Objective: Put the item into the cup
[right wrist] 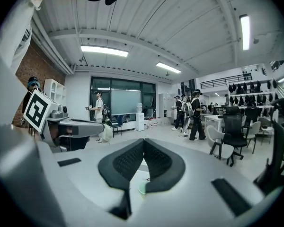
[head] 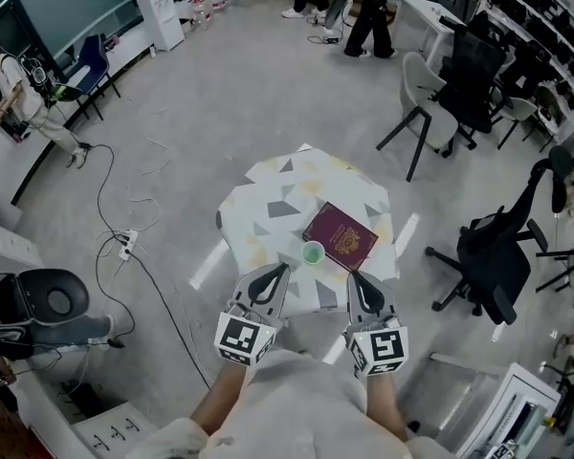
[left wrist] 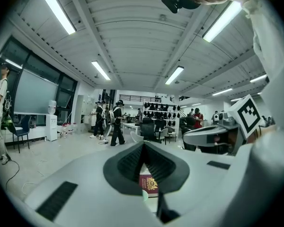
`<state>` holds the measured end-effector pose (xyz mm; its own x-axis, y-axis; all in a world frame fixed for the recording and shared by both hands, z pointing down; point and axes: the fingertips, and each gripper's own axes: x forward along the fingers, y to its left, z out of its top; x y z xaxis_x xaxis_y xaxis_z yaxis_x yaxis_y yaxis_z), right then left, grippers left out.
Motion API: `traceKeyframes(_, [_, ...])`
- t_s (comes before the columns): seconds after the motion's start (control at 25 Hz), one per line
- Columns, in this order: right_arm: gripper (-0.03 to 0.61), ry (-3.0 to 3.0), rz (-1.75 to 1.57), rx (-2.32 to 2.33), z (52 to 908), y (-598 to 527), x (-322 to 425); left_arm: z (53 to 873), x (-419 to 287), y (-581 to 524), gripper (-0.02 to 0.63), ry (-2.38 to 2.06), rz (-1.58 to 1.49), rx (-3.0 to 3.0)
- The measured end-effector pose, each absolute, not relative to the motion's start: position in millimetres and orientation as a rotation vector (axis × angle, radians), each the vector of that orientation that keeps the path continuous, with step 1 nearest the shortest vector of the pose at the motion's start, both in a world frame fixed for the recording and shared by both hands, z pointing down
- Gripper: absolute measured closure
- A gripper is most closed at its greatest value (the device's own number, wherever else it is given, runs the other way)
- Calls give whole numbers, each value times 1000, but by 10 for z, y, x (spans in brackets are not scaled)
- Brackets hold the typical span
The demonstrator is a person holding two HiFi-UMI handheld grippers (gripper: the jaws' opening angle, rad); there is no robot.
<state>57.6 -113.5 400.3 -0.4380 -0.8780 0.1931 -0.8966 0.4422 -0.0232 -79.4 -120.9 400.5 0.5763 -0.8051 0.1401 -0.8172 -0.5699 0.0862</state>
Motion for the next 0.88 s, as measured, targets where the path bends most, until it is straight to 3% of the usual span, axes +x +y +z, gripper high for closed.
traceKeyframes(0.88, [571, -2345, 237, 1662, 4287, -1733, 234, 4297, -1029, -2011, 603, -1159, 104, 2700])
